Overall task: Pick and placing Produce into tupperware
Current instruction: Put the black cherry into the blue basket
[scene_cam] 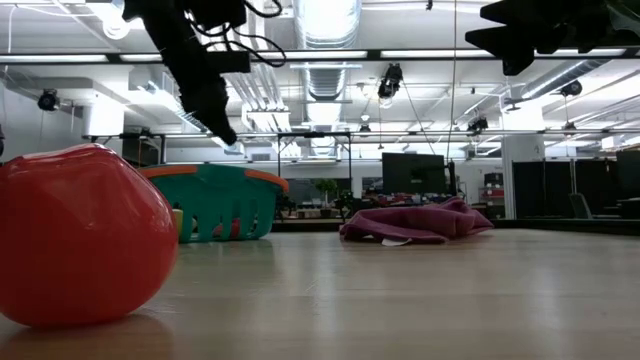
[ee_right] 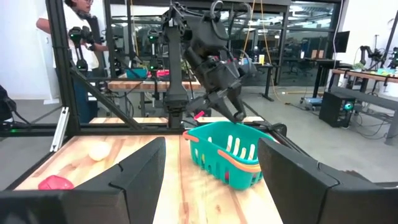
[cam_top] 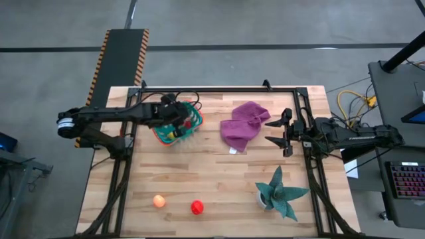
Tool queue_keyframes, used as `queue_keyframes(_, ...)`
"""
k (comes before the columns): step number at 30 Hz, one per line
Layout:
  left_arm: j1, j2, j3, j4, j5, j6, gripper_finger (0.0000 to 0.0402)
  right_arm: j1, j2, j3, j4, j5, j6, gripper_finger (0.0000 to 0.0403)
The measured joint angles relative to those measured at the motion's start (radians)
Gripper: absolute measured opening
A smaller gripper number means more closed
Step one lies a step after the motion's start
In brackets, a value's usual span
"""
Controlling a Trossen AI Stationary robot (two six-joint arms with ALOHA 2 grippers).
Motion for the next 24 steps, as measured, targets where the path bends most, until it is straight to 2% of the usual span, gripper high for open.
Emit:
queue_keyframes(5, 0.024, 0.016, 0.000, -0.018, 0.093, 0.119, 0.0083, 0.000, 0.000, 0.004, 0.000, 0.000, -0.018, 0.0247)
queue_keyframes(14, 0.075, 0.091, -0.001, -0.016, 0.110, 0.218, 0.0083, 0.000, 0.000, 0.008, 0.001, 0.000, -0.030, 0.0247)
queue_keyframes(24, 0.122, 0.217, 0.002, -0.001, 0.114, 0.230, 0.0083, 0.000, 0.000, 0.007, 0.000, 0.000, -0.030, 0.0247)
